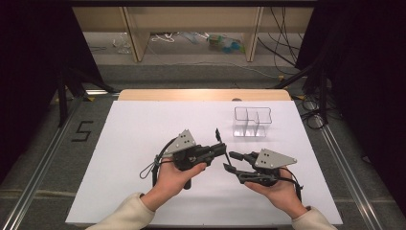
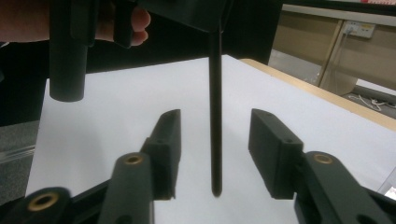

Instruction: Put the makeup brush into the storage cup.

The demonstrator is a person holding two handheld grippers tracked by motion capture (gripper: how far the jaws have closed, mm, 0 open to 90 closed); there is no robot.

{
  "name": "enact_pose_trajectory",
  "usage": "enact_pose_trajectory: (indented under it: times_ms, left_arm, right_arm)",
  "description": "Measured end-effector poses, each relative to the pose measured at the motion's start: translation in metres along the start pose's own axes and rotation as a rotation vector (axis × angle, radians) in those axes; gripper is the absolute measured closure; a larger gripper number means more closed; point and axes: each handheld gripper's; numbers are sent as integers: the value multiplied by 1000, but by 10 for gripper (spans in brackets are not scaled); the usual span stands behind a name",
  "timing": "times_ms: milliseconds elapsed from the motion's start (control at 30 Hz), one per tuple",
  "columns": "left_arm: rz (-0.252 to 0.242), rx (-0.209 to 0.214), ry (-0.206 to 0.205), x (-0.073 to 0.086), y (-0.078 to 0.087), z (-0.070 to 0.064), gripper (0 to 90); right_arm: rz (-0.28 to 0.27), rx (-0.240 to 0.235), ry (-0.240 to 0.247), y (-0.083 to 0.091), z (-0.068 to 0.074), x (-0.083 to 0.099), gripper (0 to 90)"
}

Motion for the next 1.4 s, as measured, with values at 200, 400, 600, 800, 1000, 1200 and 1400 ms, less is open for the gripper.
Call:
enact_pose_trajectory:
  times_ms: [200,400,600,800,1000,1200,1400]
  left_arm:
    - [45,-59,-75,-1,3,1,858]
    - [84,-81,-151,-2,4,5,858]
    - [117,-91,-194,-4,5,7,858]
    - [157,-189,-292,-6,7,10,858]
    - [191,-91,-248,-5,3,7,858]
    - [188,-84,-159,-1,-2,-3,858]
    - [190,-82,-140,0,-1,-4,858]
  right_arm:
    - [-9,-23,-15,2,-2,-2,487]
    - [-46,-5,-57,12,-7,-8,496]
    - [-55,-27,-66,12,-7,-9,516]
    - [-66,-23,-55,13,-7,-15,532]
    - [-23,-32,-43,8,-6,-8,552]
    - [21,-43,-18,-4,-2,-2,579]
    - [39,-45,-17,-12,0,-1,615]
Point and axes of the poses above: each handheld gripper's, and its own axes: y roughly backward along the jaws, x roughly out of its underside, z roughly to its left, and after that the axes turned 9 degrees about x, right-handed
